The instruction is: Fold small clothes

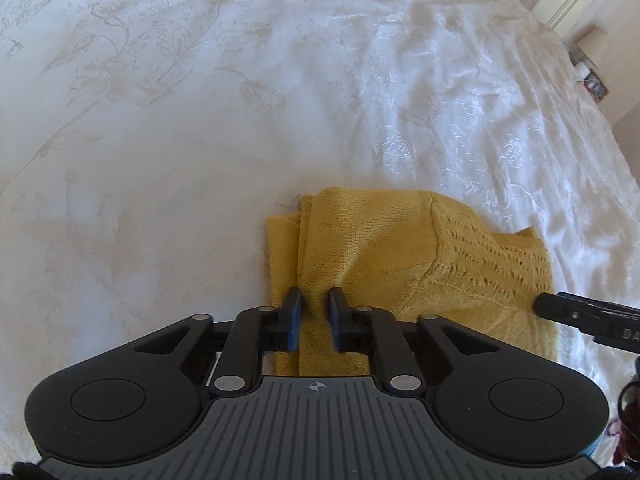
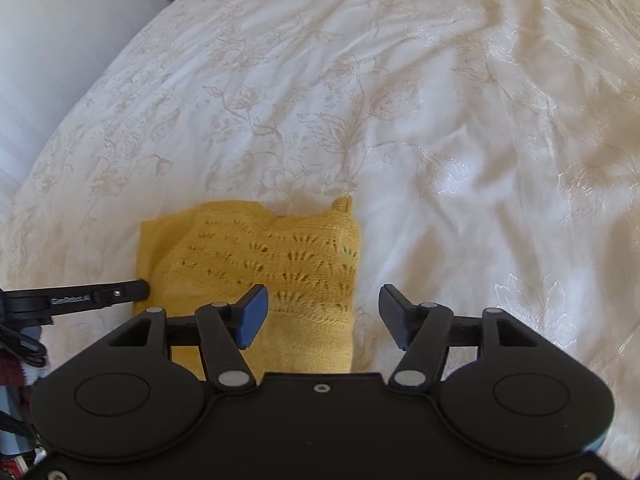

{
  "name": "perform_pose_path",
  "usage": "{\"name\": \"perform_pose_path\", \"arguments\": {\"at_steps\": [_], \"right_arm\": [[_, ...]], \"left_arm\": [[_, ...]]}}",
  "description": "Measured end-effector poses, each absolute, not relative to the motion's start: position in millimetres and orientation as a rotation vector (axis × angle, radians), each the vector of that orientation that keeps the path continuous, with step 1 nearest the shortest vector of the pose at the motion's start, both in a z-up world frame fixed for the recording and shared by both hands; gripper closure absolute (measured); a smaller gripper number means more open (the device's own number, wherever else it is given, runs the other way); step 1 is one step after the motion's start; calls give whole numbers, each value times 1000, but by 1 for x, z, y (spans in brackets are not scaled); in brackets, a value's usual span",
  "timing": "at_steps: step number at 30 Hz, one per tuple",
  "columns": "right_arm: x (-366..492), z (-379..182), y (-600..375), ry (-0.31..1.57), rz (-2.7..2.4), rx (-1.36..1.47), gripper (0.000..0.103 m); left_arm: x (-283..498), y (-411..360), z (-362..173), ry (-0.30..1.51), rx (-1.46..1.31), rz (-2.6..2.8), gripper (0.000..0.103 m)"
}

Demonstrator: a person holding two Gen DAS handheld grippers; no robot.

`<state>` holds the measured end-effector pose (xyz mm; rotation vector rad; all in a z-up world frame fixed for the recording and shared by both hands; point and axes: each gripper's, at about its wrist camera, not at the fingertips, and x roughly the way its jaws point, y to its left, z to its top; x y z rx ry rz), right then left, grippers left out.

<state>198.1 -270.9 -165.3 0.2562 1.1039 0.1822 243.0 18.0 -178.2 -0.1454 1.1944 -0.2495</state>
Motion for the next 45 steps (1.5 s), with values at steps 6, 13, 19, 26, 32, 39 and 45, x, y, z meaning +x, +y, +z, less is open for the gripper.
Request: {"name": "perform_pose_path", "arguments": {"at_steps": [6,13,19,26,32,39,45], "right_arm": [[224,-199,-285,1191,105,277,22],[198,-165,-295,1084,149,305,6],[165,-130,-295,998,198,313,1],[134,-107,-282,978,192,210,1],[106,-95,-278,965,216,174,1],[71,-88,-277,945,233,176,1],[48,-83,-276,921,279,217,1]], "left_arm": [[249,19,-183,1202,-124,-219,57],[230,29,-158,1149,-138,-250,26],[195,17,-128,1089,-86,-272,0],[158,-9,-113,1093,-24,-286,0],[124,-25,-106,1101,0,-308,0],[94,-28,-91,1067,-33,-248,1],[80,-32,-76,1004,-16,-188,2]]}}
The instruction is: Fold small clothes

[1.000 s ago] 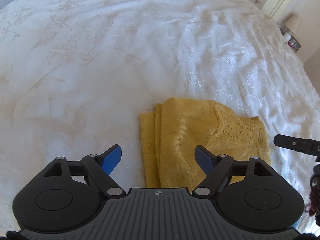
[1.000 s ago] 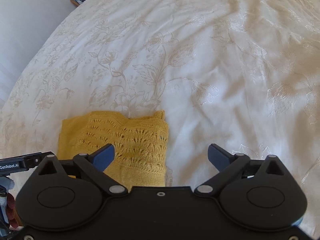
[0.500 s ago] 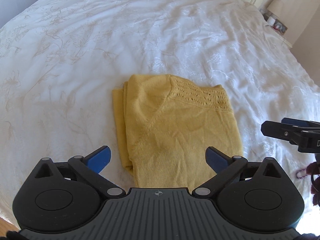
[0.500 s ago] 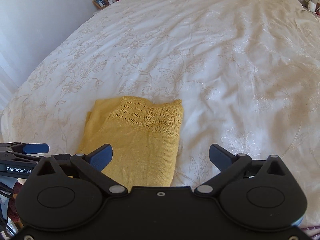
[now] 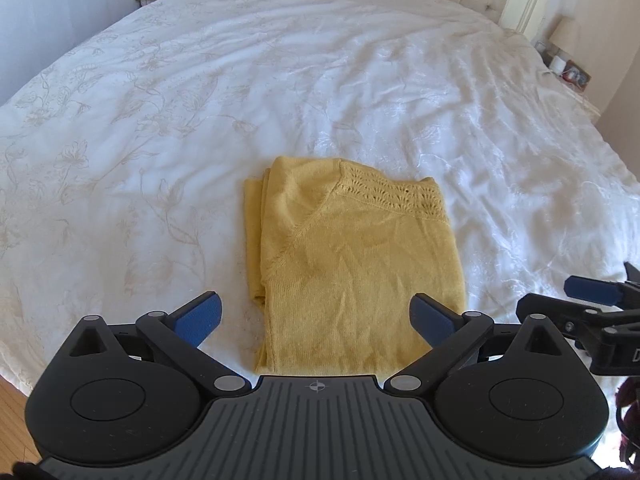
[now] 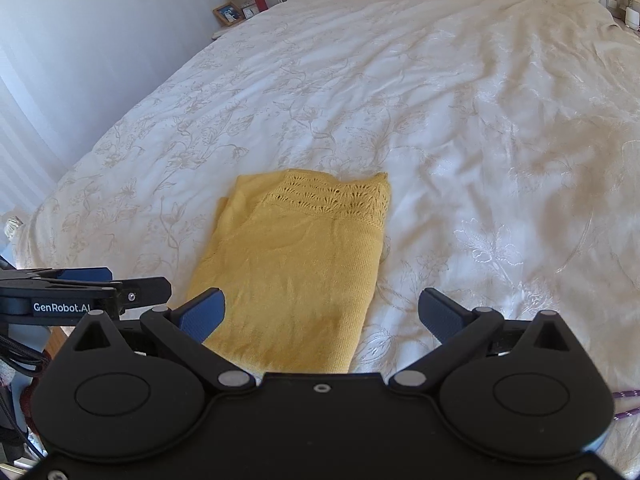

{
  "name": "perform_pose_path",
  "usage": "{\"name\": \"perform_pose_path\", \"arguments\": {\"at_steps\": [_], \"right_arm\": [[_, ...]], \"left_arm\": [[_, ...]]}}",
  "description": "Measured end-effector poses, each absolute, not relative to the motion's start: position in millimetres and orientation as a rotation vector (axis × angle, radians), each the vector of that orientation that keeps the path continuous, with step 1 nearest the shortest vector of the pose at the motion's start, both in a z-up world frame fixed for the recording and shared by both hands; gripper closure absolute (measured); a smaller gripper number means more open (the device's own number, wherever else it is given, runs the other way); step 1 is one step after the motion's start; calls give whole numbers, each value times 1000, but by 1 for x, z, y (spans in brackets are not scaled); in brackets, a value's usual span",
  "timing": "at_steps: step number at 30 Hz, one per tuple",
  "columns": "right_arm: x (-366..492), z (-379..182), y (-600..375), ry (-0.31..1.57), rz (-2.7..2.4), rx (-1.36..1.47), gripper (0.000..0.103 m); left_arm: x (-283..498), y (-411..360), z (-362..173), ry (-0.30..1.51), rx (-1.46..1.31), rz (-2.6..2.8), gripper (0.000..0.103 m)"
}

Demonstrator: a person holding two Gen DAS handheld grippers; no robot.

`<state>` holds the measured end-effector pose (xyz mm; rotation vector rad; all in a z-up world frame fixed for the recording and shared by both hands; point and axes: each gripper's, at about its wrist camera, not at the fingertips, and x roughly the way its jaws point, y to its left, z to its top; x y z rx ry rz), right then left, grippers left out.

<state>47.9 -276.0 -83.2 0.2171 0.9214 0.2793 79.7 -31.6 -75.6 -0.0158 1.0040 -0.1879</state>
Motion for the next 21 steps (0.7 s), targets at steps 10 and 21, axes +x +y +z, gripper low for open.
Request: {"name": "perform_pose_path", "arguments": {"at_steps": [10,21], "right_arm": [[31,-70,-265,862,258,168,1],[40,-75,-271,943,189,199,1]], "left_arm": [[73,-41,-68,1006,62,-84,2],[73,-41,-74,1059,104,-55,2]]}}
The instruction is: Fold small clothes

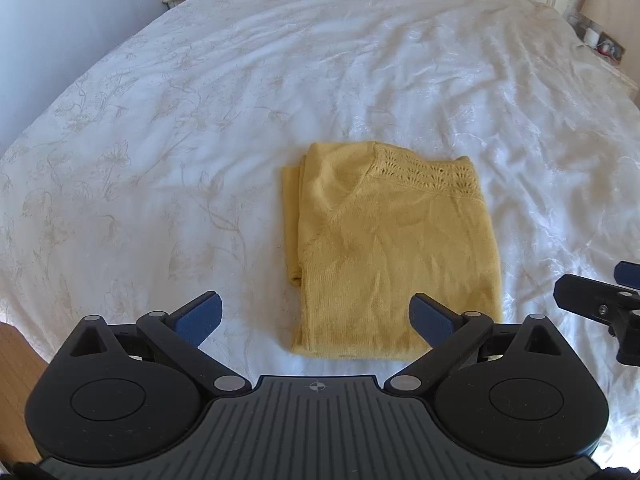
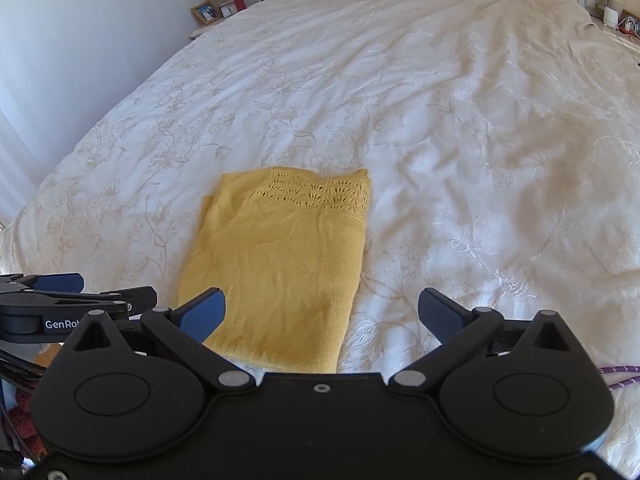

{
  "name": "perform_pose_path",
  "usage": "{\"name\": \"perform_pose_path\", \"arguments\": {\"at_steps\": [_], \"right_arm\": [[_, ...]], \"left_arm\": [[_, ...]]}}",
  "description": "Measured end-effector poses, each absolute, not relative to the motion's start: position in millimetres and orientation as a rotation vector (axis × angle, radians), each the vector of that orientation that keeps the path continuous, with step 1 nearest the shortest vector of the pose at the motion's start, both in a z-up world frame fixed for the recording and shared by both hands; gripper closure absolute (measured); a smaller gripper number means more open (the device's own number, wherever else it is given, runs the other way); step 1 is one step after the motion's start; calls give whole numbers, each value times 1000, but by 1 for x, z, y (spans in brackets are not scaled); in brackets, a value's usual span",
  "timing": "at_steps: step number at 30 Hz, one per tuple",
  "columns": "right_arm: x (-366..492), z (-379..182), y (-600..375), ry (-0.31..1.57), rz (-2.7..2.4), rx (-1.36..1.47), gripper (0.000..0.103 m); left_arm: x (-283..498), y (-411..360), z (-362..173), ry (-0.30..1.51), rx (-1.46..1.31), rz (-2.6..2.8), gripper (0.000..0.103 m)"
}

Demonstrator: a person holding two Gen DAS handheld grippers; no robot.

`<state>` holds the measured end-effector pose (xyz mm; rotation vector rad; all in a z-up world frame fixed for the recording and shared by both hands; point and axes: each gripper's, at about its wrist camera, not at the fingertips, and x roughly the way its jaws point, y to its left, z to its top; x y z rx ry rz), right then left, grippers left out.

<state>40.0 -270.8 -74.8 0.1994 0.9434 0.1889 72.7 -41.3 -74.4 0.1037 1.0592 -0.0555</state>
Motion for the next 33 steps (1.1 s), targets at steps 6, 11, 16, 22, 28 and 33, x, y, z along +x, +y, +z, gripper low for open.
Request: {"name": "perform_pose_path", "arguments": {"at_steps": [6,11,16,22,28,33], "right_arm": [[42,-77,-269,965,190,196,1],[43,-78,-270,975,189,201,1],[43,-77,-272,974,188,209,1],[45,-78,-274,981,190,220,1],[46,-77,-272,985,193,205,1],[47,-78,-271,997,194,192,1]], "left_arm": [[73,-39,-81,1101,94,-43,2],[73,-39,-87,1136,115,-38,2],[76,-39,-91,1168,126,-25,2],[77,-39,-92,1180,129,-12,2],[79,-36,-91,1180,117,-2,2],[81,-30,-89,1174,111,12,2]]}}
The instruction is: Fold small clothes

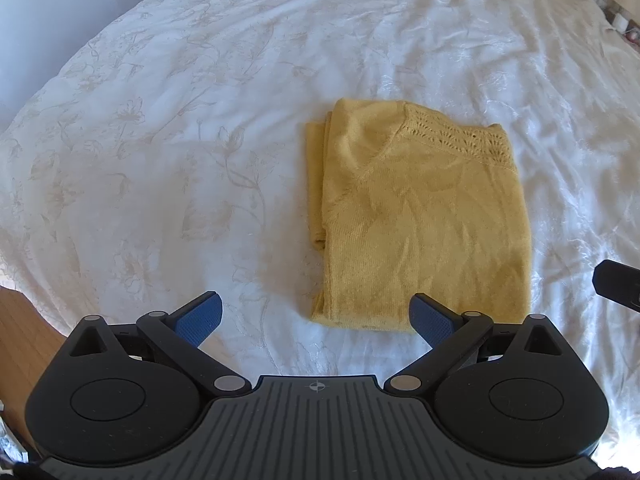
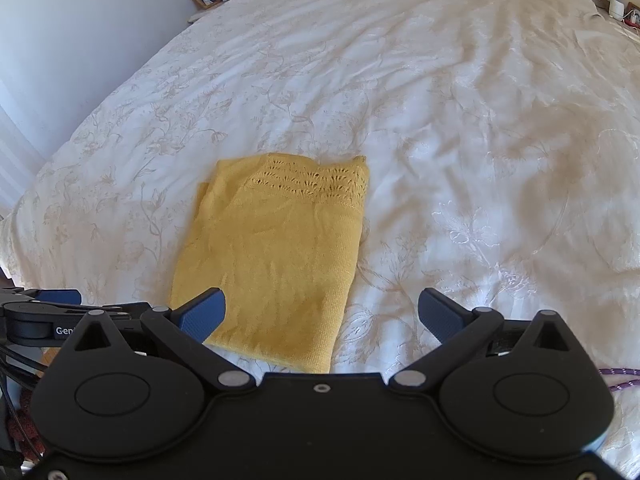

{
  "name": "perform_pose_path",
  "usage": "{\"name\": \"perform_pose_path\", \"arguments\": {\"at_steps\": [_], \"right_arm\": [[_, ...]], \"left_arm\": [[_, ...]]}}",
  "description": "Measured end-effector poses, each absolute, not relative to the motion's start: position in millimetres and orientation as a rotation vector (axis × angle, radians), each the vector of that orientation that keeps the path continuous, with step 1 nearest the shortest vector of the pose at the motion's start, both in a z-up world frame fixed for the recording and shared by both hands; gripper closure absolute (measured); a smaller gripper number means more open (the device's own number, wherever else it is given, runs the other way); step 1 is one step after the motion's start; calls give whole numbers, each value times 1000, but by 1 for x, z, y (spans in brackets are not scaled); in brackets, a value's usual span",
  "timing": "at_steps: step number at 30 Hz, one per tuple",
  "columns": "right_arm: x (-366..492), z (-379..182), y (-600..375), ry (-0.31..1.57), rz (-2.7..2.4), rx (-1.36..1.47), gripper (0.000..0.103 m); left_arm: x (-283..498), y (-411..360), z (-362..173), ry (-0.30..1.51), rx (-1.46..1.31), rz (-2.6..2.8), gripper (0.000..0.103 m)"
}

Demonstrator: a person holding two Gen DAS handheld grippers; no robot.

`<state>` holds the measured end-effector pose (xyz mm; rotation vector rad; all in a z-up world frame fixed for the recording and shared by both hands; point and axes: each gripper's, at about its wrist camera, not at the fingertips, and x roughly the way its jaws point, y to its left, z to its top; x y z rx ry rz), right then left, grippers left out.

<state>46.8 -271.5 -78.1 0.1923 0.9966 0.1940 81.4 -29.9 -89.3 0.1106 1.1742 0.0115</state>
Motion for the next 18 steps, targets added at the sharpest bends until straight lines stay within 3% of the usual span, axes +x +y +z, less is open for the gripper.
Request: {"name": "perform_pose_path", "arguments": {"at_steps": [18], "right_arm": [[52,-85,-266,1026,214,196,1]], "left_arm": [[86,-27,-89,1170,118,9,2]]}}
